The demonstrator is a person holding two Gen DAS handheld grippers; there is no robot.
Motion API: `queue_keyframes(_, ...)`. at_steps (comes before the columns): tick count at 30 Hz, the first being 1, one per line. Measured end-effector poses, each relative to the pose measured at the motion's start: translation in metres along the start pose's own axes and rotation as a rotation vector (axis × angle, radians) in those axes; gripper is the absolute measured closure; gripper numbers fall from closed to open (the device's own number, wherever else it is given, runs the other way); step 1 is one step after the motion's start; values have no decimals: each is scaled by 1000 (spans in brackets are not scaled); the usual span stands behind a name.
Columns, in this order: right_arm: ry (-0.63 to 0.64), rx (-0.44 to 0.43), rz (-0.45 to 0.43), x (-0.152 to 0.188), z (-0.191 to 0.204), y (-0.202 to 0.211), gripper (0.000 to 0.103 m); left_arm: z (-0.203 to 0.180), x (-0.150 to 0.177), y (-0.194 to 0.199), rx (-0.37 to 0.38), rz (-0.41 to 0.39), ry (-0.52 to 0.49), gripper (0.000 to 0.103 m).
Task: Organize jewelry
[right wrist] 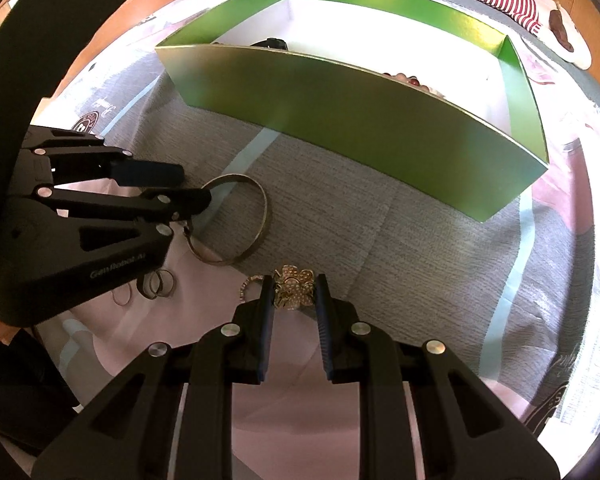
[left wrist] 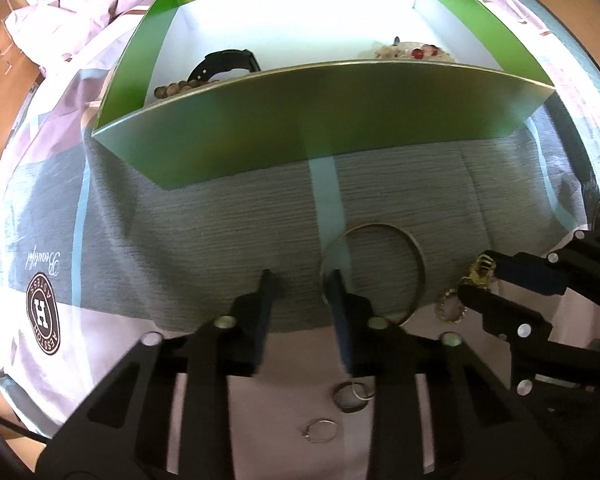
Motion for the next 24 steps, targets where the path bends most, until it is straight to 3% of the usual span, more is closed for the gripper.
queue_keyframes(4, 0, 2, 0, 0, 1, 0, 83, -1, -2, 2, -4, 1, -2, 87)
queue_keyframes(8, 0, 1, 0, 1, 1, 0, 83, 1, -2, 3, -17, 0, 25, 99)
queue_keyframes(19, -7, 10, -11, 1, -1, 1, 83, 44, -19, 7, -14, -2, 144, 99)
queue_keyframes(24, -25, 13, -36, -1, -3, 7, 83, 50, -22, 9, -20, -2, 148, 99)
Point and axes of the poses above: each gripper's, at about its wrist camera, not at the fingertips, and y roughly against the way its jaws point, z to its left, x to its underside, the point moved 5 cm from there along -y, roughly the way its jaws point, and after that the axes turned 4 degrees about x, right-handed, at the moved point
